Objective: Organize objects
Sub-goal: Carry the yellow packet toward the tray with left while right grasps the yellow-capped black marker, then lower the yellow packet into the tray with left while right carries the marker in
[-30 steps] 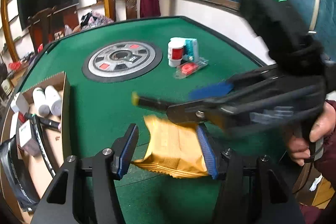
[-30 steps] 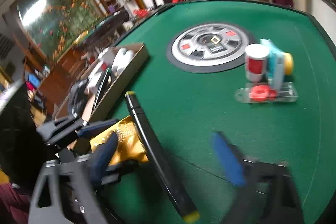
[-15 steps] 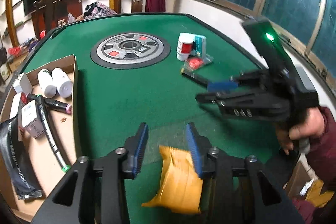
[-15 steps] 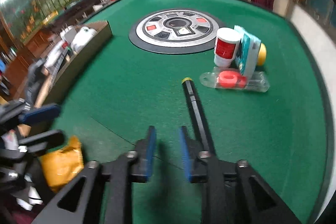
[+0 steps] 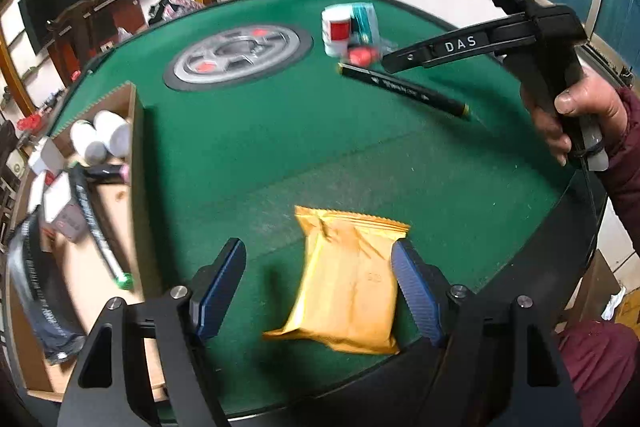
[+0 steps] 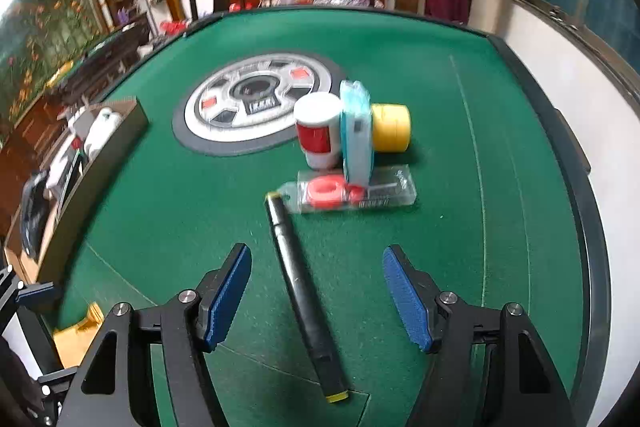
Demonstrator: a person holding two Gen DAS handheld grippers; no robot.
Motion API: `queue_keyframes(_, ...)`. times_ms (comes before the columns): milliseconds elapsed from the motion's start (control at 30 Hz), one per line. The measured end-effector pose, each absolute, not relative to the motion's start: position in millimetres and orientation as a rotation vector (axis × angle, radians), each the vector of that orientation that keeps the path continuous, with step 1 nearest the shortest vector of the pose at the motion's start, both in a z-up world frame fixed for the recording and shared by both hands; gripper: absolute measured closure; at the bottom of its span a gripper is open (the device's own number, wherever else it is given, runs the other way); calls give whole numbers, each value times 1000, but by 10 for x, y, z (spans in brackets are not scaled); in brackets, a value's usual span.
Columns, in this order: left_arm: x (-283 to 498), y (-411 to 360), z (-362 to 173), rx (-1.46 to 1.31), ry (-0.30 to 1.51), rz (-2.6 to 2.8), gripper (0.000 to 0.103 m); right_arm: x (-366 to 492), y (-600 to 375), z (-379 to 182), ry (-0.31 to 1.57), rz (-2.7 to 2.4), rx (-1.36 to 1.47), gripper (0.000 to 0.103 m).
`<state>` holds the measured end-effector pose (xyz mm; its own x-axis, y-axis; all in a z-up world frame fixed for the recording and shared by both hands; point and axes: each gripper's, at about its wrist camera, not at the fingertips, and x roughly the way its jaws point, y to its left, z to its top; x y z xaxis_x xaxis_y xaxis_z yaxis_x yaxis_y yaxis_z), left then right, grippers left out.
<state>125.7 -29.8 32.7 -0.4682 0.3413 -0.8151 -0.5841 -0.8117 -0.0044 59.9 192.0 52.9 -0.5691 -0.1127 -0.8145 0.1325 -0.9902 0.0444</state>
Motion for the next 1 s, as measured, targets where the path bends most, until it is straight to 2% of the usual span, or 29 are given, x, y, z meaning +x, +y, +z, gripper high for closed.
queue_keyframes(100, 1206, -191, 185, -1238, 380, 2241, 28, 570, 1777, 415, 142, -2626, 1416, 35)
queue_keyframes(200, 1238, -119, 169, -1200, 394, 2258, 28, 501, 1710, 283, 173, -2598, 1458, 54)
queue_keyframes(233, 1242, -113, 167, -1193, 389, 2266, 31, 485, 1704, 254, 163, -2597, 1460, 59)
queue_keyframes(267, 1265, -112, 177, -1166, 381, 2270, 42, 487, 1704, 255, 151, -2599, 1451, 60)
queue_keyframes(333, 1278, -124, 179, -1154, 372, 2276, 48, 510, 1696, 261, 146, -2597, 1443, 76)
queue_keyframes(367, 1272, -152, 188, -1154, 346, 2275, 56, 532, 1692, 265, 131, -2591, 1436, 80)
queue_keyframes(433, 1234, -224, 227, -1157, 264, 2258, 63, 569, 1702, 258, 88, -2583, 1433, 87)
queue_keyframes(467, 1222, -269, 264, -1149, 233, 2262, 68, 590, 1713, 255, 52, -2577, 1431, 87)
queue_keyframes(533, 1219, -333, 343, -1125, 204, 2273, 70, 615, 1772, 252, -64, -2551, 1418, 87)
queue_keyframes(700, 1212, -492, 507, -1076, 130, 2321, 71, 682, 1868, 267, -287, -2508, 1365, 87)
queue_keyframes(867, 1238, -603, 619, -1037, 78, 2346, 71, 784, 1783, 341, -283, -2518, 1332, 87)
queue_keyframes(1000, 1249, -701, 691, -1021, 68, 2379, 71, 838, 1614, 423, -136, -2597, 1323, 87)
